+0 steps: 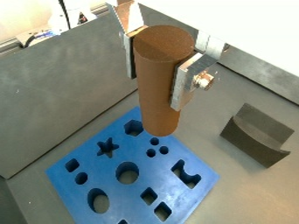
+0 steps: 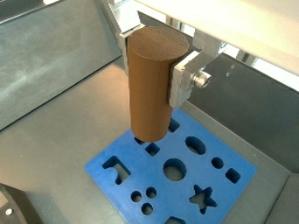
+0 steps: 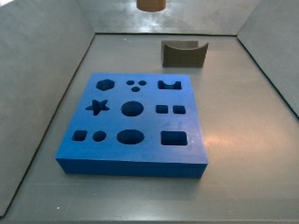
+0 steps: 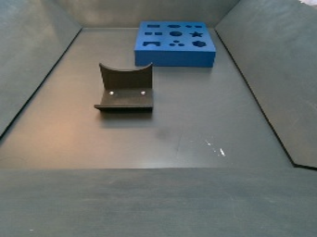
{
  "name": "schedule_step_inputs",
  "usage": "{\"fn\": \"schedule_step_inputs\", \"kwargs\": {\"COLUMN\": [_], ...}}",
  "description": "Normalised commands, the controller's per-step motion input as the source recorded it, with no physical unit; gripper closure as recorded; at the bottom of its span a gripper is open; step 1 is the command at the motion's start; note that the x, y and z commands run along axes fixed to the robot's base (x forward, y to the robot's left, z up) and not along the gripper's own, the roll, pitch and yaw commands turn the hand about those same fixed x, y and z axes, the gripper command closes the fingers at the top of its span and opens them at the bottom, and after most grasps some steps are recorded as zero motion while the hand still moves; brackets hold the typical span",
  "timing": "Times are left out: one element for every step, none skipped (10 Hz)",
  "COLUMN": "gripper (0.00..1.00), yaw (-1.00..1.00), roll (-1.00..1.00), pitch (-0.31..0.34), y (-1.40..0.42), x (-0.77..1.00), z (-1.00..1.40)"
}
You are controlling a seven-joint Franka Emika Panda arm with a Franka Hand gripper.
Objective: Insert the round object.
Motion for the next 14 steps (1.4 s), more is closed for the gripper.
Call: {"fn": "schedule_step_inputs", "kwargs": {"gripper": [1.00, 1.00, 1.00, 1.00, 1.00, 1.00, 1.00, 1.00, 1.00, 1.00, 1.00, 1.00, 1.00, 1.00], "yaw": [0.00, 0.00, 0.00, 0.00, 0.00, 0.00, 0.00, 0.00, 0.00, 0.00, 0.00, 0.00, 0.00, 0.00], "roll": [0.00, 0.02, 0.09, 0.11, 0.12, 0.08, 0.00, -0.07, -0.10, -0.08, 0.00, 0.00, 0.11, 0.16], "pitch": [0.000, -0.193, -0.189, -0.171, -0.156, -0.137, -0.143, -0.203, -0.153, -0.133, -0.106, -0.023, -0.096, -0.044], "y": [0.00, 0.00, -0.11, -0.13, -0.13, -0.12, -0.01, 0.00, 0.00, 0.00, -0.03, -0.21, -0.31, -0.34], "x": [0.00, -0.07, 0.00, 0.00, 0.00, 0.03, 0.00, -0.15, -0.17, -0.23, -0.29, -0.26, -0.36, -0.35], "z": [-0.05, -0.71, -0.88, -0.89, -0.90, -0.98, -0.99, -0.79, -0.80, -0.88, -1.00, -1.00, -1.00, -0.96]}}
